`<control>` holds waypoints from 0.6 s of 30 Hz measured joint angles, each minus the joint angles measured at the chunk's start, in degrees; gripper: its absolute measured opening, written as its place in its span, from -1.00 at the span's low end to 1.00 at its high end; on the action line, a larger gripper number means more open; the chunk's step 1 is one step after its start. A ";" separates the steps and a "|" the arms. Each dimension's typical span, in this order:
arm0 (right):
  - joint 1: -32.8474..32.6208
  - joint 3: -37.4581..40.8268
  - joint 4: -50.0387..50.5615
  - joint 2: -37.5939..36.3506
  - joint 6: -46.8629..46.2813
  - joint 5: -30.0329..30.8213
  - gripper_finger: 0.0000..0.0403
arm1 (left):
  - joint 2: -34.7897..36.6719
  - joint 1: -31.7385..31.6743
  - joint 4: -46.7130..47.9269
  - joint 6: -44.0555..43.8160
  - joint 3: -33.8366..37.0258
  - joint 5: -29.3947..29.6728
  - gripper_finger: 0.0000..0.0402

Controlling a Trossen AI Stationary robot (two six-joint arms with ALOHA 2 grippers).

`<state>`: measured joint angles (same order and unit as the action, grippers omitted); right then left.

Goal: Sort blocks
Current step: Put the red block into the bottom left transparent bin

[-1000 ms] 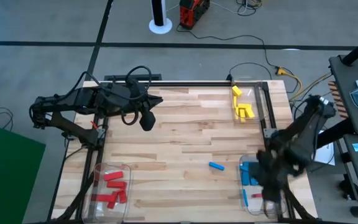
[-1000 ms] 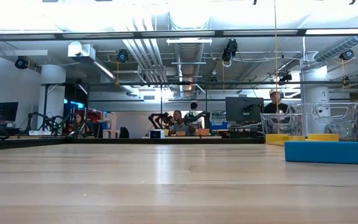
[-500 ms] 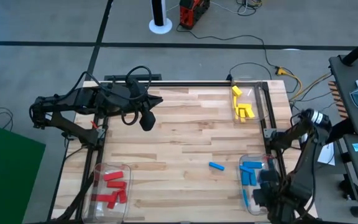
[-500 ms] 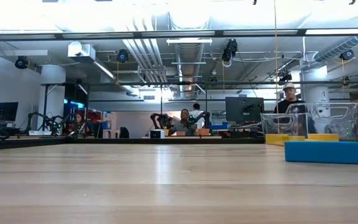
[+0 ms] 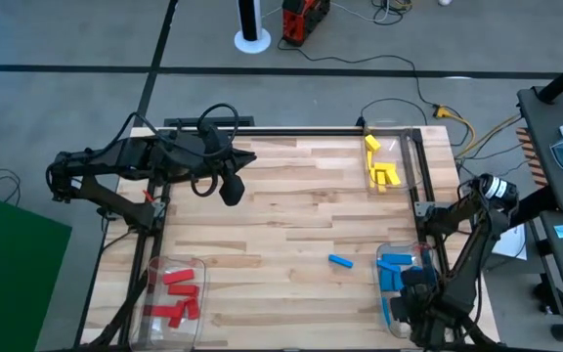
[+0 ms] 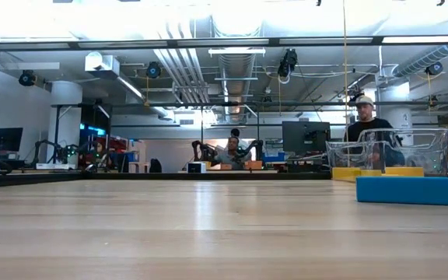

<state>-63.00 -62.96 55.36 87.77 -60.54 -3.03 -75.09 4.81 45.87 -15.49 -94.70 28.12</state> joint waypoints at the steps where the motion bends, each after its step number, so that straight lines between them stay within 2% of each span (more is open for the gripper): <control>1: 0.00 1.47 -1.98 -0.40 -0.65 -0.01 -0.03 | 0.00 -0.01 0.00 0.00 0.00 -0.01 -1.00; 10: 0.02 9.67 -8.94 -1.09 -1.61 -0.77 -0.11 | 0.00 -0.01 0.00 -0.02 0.00 -0.13 -1.00; 14: 0.04 11.25 -12.21 -1.12 -1.57 -1.99 -0.24 | 0.00 -0.01 -0.02 -0.03 0.00 -0.15 -1.00; 18: 0.04 11.56 -13.21 -1.15 -1.48 -1.99 -0.48 | 0.00 -0.01 -0.02 -0.04 0.00 -0.17 -1.00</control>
<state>-62.96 -51.40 42.14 86.62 -62.02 -5.02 -75.09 4.80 45.84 -15.53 -94.70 27.95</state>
